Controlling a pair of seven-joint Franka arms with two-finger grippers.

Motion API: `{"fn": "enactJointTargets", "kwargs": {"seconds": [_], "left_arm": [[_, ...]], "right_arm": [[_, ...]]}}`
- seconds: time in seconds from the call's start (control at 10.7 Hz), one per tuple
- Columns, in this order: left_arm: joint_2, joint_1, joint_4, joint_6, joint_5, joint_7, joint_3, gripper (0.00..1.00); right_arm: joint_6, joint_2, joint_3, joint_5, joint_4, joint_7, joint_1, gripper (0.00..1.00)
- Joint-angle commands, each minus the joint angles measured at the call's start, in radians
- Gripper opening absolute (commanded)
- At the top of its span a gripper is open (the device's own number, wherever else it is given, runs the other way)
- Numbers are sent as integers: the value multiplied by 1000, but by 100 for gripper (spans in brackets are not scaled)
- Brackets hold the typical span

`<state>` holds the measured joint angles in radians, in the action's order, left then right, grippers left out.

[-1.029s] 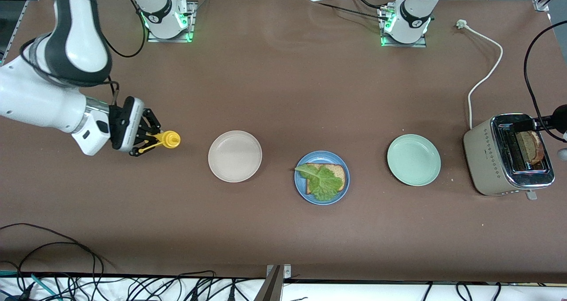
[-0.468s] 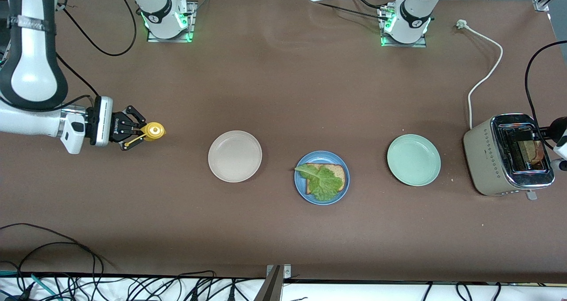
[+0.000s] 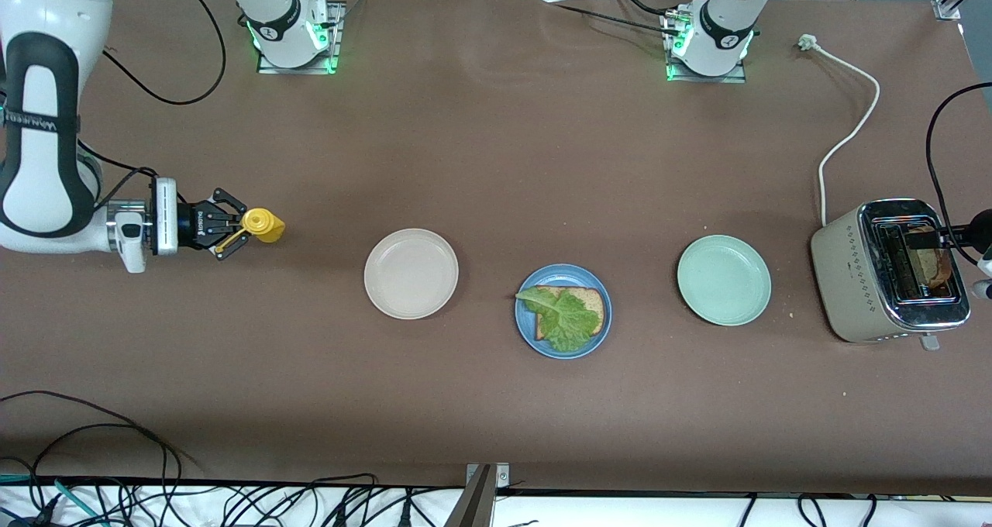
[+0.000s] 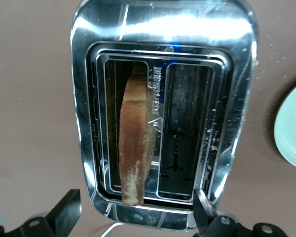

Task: Make sandwich in blue plate with both arms
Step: 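Lower the mustard bottle with the right gripper while the left gripper grasps toast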

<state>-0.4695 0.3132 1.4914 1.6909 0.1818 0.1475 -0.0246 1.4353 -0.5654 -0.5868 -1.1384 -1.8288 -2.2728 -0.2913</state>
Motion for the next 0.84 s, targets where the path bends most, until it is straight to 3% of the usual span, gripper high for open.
{"fn": "enactJointTargets", "kwargs": {"seconds": [0.0, 0.28, 0.47, 0.56, 0.75], "left_arm": [[-24, 12, -30, 0, 16, 32, 9, 90], [-24, 12, -30, -2, 18, 63, 9, 38], [-24, 11, -30, -4, 19, 61, 9, 9], [-24, 9, -30, -5, 19, 61, 9, 0], [-21, 9, -31, -13, 18, 61, 11, 0]], "right_arm": [[-81, -66, 16, -40, 19, -129, 52, 0], [-169, -134, 18, -73, 40, -218, 92, 0], [-177, -168, 19, -75, 52, -264, 101, 0], [-179, -182, 19, -83, 52, -280, 103, 0], [-196, -226, 19, -127, 52, -310, 103, 0]]}}
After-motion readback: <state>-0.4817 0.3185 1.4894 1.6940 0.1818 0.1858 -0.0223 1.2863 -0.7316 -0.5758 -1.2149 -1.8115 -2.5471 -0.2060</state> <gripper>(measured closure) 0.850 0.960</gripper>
